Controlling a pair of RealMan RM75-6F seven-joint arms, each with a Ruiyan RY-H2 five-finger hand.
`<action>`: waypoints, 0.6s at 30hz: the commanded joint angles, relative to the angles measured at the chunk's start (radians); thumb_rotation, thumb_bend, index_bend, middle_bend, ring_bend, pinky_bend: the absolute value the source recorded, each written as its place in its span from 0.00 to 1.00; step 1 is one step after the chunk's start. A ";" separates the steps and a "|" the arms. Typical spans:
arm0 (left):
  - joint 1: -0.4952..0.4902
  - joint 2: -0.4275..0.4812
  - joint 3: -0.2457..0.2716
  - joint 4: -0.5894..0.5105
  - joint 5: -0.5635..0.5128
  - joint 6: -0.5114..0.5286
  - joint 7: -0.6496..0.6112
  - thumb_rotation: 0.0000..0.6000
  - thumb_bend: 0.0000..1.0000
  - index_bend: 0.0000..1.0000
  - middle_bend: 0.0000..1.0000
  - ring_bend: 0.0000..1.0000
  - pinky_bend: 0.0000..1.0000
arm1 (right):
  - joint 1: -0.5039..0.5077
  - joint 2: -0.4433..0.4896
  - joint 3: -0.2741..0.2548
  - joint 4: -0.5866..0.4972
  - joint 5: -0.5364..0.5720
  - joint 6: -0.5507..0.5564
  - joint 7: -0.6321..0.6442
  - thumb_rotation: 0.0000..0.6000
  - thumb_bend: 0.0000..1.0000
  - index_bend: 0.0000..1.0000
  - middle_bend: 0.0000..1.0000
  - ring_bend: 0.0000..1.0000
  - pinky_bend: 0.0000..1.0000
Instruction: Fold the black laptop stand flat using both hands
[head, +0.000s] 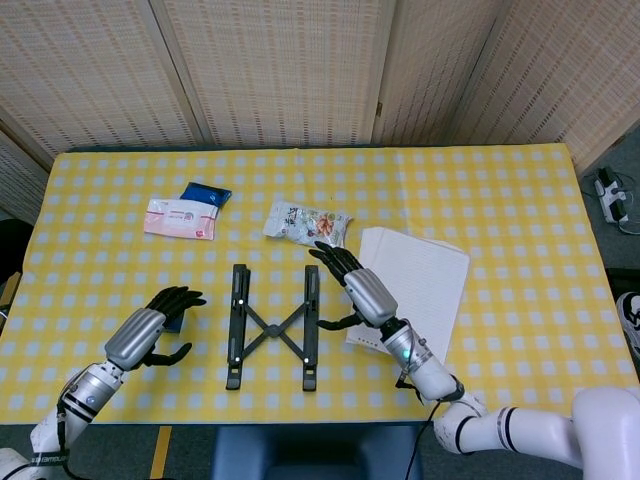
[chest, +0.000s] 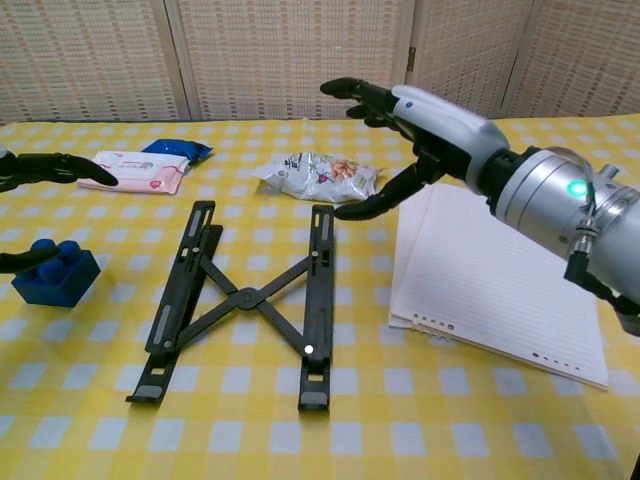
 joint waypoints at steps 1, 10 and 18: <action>-0.022 -0.001 -0.017 0.025 -0.005 -0.025 0.034 1.00 0.43 0.19 0.14 0.00 0.00 | -0.033 0.073 -0.014 -0.027 -0.067 0.051 -0.003 1.00 0.13 0.00 0.00 0.00 0.00; -0.145 -0.055 -0.097 0.169 -0.061 -0.175 0.231 1.00 0.43 0.20 0.14 0.00 0.00 | -0.051 0.244 -0.132 -0.117 -0.297 0.088 -0.144 1.00 0.13 0.00 0.00 0.00 0.00; -0.220 -0.164 -0.132 0.298 -0.156 -0.309 0.331 1.00 0.43 0.15 0.12 0.00 0.00 | -0.067 0.231 -0.185 -0.135 -0.364 0.063 -0.328 1.00 0.13 0.00 0.00 0.00 0.00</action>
